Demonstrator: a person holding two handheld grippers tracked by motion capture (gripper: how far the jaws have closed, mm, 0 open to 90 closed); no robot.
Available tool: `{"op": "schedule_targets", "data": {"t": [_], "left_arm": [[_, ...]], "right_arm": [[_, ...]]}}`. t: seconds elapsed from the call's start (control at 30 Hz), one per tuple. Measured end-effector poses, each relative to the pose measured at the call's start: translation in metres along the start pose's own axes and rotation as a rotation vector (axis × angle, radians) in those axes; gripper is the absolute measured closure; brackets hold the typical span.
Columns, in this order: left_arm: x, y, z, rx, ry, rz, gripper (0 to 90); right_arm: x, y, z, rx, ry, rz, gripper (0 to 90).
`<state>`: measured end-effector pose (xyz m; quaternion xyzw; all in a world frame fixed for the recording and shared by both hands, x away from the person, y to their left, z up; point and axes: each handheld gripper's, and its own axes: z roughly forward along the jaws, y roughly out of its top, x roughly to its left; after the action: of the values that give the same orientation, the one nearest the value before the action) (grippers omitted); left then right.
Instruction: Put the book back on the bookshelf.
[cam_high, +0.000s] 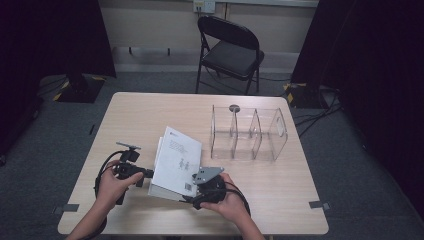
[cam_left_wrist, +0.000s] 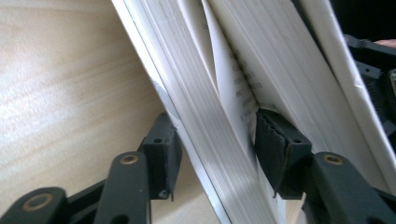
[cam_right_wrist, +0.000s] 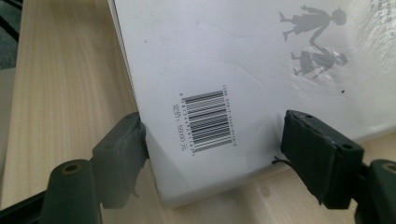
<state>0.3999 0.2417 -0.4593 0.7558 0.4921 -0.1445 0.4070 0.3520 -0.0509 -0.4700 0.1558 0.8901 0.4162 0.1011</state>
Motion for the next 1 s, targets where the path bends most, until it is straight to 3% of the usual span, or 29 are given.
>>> {"op": "schedule_targets", "data": {"t": [0.03, 0.07, 0.1, 0.17, 0.33, 0.4, 0.43, 0.5, 0.53, 0.63, 0.8, 0.93, 1.0], "left_arm": [[0.000, 0.002, 0.002, 0.013, 0.016, 0.006, 48.2], [-0.002, 0.004, 0.004, 0.014, 0.019, -0.015, 47.5], [0.000, 0.006, 0.005, 0.019, 0.028, 0.002, 46.9], [0.000, 0.010, 0.009, 0.030, 0.028, -0.023, 46.3], [-0.002, 0.019, 0.011, 0.056, 0.034, -0.013, 46.3], [-0.006, 0.022, 0.011, 0.070, 0.008, -0.054, 48.1], [-0.006, 0.024, 0.010, 0.078, -0.012, -0.052, 50.2], [-0.004, 0.025, 0.011, 0.052, -0.104, -0.087, 58.0], [-0.005, 0.025, 0.010, 0.045, -0.126, -0.072, 61.2], [-0.012, 0.026, 0.009, 0.040, -0.092, -0.041, 61.1], [-0.013, 0.019, 0.008, 0.007, -0.080, -0.002, 60.5], [-0.015, 0.015, 0.005, -0.004, -0.066, 0.031, 59.9], [-0.015, 0.014, 0.004, -0.004, -0.060, 0.067, 59.8]], "right_arm": [[0.000, 0.000, 0.000, 0.006, -0.005, -0.003, 24.1], [0.000, 0.000, 0.000, 0.013, -0.011, -0.006, 24.3], [0.000, 0.000, 0.000, 0.016, -0.017, -0.003, 24.4], [0.000, -0.001, -0.001, 0.010, -0.026, 0.000, 24.7], [-0.003, -0.006, -0.002, -0.010, -0.034, 0.001, 25.3], [-0.004, -0.007, -0.003, -0.014, -0.032, 0.008, 25.2], [-0.004, -0.008, -0.003, -0.019, -0.030, 0.010, 25.2], [-0.005, -0.009, -0.004, -0.018, -0.028, 0.015, 25.1], [-0.005, -0.010, -0.005, -0.012, -0.031, 0.015, 25.1], [-0.005, -0.013, -0.006, -0.021, -0.032, 0.027, 24.8], [-0.005, -0.012, -0.008, -0.006, -0.032, 0.026, 24.7], [-0.011, -0.015, -0.011, 0.005, 0.007, 0.056, 19.2], [-0.012, -0.015, -0.012, 0.011, 0.024, 0.065, 17.3]]}}
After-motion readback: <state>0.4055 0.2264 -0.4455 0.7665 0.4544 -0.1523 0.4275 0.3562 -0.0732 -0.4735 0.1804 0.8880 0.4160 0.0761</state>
